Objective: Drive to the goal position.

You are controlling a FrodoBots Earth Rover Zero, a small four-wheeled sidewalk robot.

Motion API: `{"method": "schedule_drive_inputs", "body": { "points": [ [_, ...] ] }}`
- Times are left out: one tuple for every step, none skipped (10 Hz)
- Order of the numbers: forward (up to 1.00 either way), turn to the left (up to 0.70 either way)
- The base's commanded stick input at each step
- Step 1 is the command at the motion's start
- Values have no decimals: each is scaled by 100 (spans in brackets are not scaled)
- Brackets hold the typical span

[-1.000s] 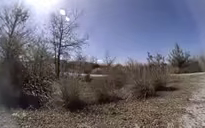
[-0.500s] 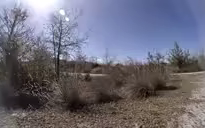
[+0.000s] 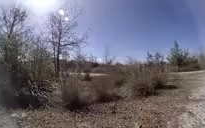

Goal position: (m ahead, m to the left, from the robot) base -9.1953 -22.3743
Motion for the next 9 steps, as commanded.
{"method": "schedule_drive_inputs", "body": {
  "points": [
    [70,-35],
    [68,-34],
    [66,-33],
    [50,-41],
    [10,-64],
    [0,-70],
    [0,-70],
    [0,-70],
    [0,-70]
  ]
}}
